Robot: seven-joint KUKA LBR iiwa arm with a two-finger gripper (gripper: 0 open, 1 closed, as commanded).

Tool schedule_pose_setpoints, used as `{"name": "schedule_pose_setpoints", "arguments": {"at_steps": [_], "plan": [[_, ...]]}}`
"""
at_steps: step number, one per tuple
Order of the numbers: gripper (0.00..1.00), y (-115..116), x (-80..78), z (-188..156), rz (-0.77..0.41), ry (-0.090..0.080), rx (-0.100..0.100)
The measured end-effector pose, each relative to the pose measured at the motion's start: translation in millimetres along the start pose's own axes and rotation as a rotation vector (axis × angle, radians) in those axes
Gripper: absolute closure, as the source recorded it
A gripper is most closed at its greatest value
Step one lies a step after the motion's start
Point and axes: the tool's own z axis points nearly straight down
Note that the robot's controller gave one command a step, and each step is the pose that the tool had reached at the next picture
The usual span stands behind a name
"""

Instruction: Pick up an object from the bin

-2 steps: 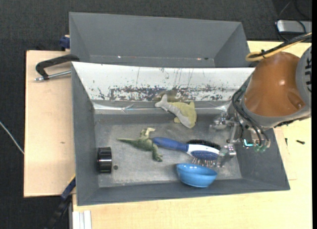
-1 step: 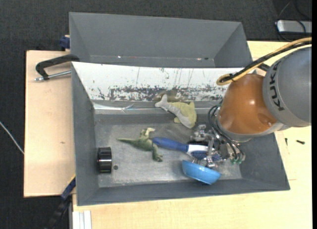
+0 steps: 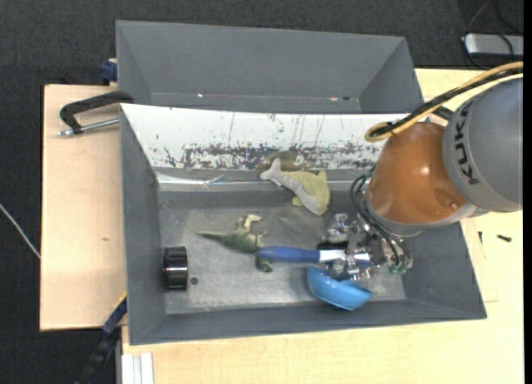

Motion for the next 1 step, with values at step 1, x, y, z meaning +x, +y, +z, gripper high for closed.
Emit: {"name": "schedule_pose_setpoints", "arguments": {"at_steps": [1], "plan": [[1.00,16.9,-8.3,-133.5,-0.054,-0.001,0.000]]}}
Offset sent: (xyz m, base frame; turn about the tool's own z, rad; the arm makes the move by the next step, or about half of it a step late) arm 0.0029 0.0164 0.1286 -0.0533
